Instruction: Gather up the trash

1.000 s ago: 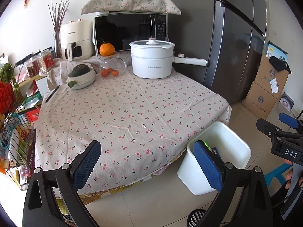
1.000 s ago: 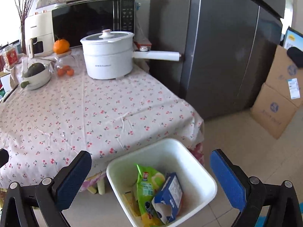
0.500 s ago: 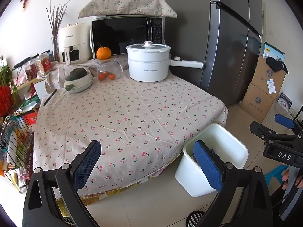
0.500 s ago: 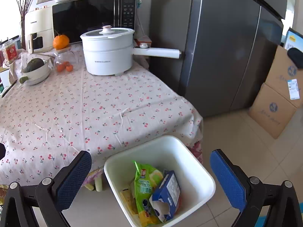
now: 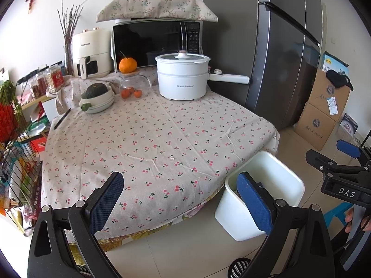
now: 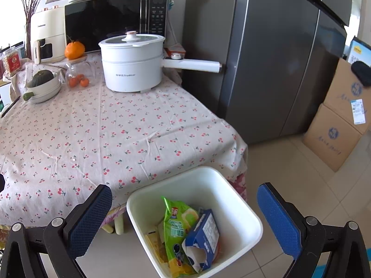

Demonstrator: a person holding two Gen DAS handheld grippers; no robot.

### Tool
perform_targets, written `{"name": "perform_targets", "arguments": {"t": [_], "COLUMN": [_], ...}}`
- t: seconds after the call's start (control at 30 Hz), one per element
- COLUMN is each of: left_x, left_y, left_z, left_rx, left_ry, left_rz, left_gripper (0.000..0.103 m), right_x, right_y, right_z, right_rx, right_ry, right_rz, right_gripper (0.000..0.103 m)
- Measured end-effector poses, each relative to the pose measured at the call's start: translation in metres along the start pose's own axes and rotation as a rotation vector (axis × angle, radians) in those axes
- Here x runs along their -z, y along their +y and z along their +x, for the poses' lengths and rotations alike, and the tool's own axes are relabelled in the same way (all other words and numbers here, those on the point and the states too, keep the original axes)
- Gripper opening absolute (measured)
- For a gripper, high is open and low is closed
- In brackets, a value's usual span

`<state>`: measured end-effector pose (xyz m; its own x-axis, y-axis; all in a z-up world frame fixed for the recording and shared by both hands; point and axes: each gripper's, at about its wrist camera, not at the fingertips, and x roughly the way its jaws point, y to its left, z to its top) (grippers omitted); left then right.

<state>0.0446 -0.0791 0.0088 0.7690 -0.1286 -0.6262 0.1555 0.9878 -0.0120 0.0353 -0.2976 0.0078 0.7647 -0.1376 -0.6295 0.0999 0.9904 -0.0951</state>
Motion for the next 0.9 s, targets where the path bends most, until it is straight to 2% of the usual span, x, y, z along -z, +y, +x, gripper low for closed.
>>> {"name": "perform_targets", "arguments": {"t": [0.67, 0.9], "left_x": [0.0012, 0.0001], "left_y": [-0.0050, -0.0078], "left_z": [0.0014, -0.0016], "left_rx": [0.008, 0.043], "left_ry": [0.005, -0.003], "left_rz": [0.013, 0.003], "left_gripper": [0.099, 0.099], "right_x": [-0.0006, -0.0009], "right_y": [-0.0013, -0.0022], "right_z": [-0.0001, 0.0007], "right_rx": [-0.002, -0.002], "right_ry": [0.000, -0.001], "right_rz": [0.002, -0.002], "right_gripper": [0.103, 0.103]}}
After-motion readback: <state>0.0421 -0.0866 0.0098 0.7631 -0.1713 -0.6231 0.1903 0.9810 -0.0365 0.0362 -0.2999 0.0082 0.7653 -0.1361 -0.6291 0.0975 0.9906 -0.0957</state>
